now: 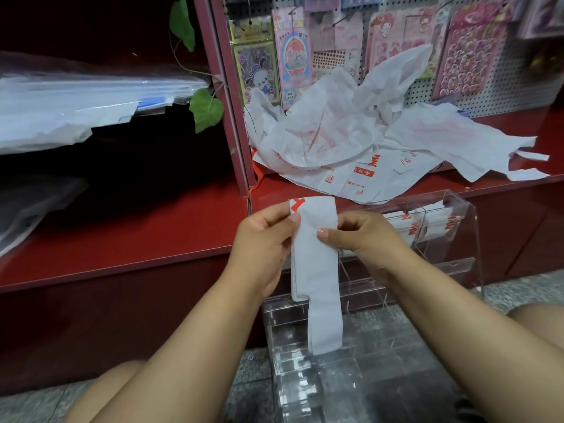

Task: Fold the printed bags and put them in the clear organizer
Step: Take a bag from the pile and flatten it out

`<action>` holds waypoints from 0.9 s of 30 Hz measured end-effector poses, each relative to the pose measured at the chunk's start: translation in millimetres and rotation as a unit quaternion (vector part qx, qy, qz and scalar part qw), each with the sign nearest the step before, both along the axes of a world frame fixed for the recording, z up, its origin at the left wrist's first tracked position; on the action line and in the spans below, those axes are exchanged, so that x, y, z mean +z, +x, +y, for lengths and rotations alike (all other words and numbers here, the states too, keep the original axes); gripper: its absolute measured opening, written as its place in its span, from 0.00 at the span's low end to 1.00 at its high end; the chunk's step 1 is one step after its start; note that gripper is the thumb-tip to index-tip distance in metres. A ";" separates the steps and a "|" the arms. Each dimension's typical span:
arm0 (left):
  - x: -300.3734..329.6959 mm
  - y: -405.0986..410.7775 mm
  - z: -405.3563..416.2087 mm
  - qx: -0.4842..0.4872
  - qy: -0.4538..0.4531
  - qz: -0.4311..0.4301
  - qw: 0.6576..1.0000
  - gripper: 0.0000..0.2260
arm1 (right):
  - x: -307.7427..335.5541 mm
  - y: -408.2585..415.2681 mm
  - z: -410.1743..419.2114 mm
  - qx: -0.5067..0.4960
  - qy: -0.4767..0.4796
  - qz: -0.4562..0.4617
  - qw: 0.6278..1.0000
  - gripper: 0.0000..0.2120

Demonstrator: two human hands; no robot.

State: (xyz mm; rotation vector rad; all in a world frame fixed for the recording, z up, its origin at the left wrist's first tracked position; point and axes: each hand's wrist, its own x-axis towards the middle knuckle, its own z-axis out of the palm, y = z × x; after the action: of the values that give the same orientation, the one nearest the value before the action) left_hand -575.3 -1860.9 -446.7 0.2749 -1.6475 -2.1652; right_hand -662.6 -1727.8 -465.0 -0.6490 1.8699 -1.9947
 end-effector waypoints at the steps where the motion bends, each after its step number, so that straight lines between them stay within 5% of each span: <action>1: -1.3 -0.5 0.4 0.004 0.002 0.003 1.000 0.11 | -0.8 -0.8 -0.1 0.001 0.000 -0.003 1.000 0.03; 20: -13.3 -11.7 0.8 0.083 0.005 -0.006 0.996 0.17 | -2.5 0.9 -7.7 -0.040 0.028 0.040 0.998 0.11; 25: -30.3 -5.2 0.4 -0.007 -0.171 -0.139 0.975 0.03 | 1.9 -6.9 -2.7 -0.103 0.004 0.045 0.994 0.19; 27: -32.7 -4.9 1.2 0.005 -0.197 -0.139 0.971 0.07 | 1.7 -10.0 -1.7 -0.105 -0.004 0.040 0.994 0.19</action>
State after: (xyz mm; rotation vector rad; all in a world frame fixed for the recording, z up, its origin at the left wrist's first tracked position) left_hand -580.2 -1859.7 -479.4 0.4829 -2.1778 -1.7985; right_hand -672.6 -1729.4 -463.3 -0.5618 2.0538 -2.1352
